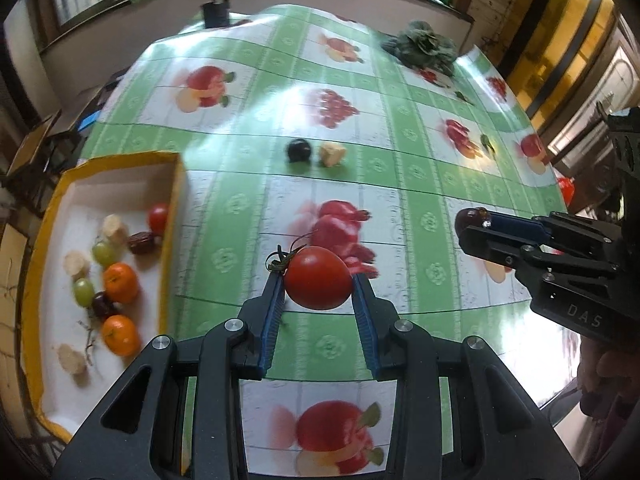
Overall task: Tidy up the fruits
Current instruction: 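Carry the cherry tomato and dark red plum over the white tray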
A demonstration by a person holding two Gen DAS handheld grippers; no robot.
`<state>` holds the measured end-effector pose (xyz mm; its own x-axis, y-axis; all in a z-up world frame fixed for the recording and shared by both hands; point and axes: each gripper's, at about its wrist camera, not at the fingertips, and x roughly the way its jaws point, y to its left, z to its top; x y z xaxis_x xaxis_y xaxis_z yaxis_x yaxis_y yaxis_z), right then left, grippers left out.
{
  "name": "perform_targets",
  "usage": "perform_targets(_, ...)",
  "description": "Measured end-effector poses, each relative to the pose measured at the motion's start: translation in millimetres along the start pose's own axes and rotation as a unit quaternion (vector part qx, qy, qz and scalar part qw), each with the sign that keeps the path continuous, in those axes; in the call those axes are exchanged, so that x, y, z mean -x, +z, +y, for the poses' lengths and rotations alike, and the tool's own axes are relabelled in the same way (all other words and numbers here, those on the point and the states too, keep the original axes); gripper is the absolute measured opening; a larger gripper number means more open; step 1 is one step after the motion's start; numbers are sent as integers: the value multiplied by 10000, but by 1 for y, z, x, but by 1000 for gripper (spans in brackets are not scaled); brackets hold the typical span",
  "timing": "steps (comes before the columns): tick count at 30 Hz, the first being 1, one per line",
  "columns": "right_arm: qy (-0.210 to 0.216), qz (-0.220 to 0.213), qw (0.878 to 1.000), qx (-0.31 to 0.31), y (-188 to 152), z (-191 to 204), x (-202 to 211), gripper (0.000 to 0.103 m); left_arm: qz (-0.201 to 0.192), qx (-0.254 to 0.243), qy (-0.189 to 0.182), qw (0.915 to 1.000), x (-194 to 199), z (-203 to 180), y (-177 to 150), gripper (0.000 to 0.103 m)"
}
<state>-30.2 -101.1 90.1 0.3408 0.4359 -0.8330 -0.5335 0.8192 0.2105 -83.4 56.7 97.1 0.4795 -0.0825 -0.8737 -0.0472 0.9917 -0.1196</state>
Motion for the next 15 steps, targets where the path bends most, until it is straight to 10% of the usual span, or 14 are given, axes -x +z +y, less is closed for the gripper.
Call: perform_targets(15,236,89,9980,581,19,53,-14,28,-187,678,415,9967,29,70,-15,34)
